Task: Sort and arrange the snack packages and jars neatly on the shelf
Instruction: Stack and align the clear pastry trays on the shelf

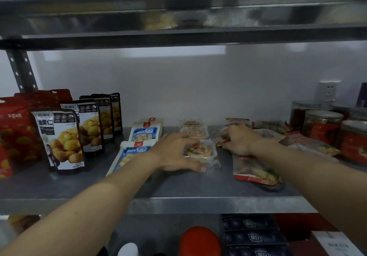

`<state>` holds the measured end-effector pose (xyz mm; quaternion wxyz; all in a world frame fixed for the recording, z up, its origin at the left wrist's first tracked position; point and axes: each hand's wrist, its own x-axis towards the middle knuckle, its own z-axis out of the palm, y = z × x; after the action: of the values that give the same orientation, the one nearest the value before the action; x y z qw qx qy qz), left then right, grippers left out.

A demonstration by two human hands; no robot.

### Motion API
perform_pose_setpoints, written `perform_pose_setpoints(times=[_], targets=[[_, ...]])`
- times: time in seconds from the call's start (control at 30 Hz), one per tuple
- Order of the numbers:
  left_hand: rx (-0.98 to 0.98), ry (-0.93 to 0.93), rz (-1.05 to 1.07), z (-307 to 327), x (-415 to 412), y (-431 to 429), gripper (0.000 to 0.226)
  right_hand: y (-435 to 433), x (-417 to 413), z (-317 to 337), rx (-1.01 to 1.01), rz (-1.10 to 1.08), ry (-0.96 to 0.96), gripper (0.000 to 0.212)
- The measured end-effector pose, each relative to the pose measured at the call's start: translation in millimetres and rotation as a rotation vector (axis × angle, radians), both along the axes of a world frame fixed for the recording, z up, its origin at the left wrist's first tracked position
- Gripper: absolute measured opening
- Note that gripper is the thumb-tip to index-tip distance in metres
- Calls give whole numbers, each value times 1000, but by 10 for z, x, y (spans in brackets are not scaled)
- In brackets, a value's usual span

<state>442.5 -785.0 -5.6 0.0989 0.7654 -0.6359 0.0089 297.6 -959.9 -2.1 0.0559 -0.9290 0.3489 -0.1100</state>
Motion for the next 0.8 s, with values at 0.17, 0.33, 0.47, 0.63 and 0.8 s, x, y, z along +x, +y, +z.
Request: perform_pose_setpoints(times=[0.17,0.33,0.47,0.63,0.8], targets=[[10,18,-19,14,-32,43,89,-11,-17,-1,37,29,-17,22],[-121,109,-49,80,-21,15,77,-26,-254,257,-14,23,-67,57],[-194,39,-53,158,-85,-114,93,-16,-561,423,-109,-19,-3,53],[-196,-52,-97,253,-363,-185,78,199,-923,502,-99,-76,14,69],[-194,-67,-149,252,-568,-204,80,418,-1307,474,-121,-121,17,62]])
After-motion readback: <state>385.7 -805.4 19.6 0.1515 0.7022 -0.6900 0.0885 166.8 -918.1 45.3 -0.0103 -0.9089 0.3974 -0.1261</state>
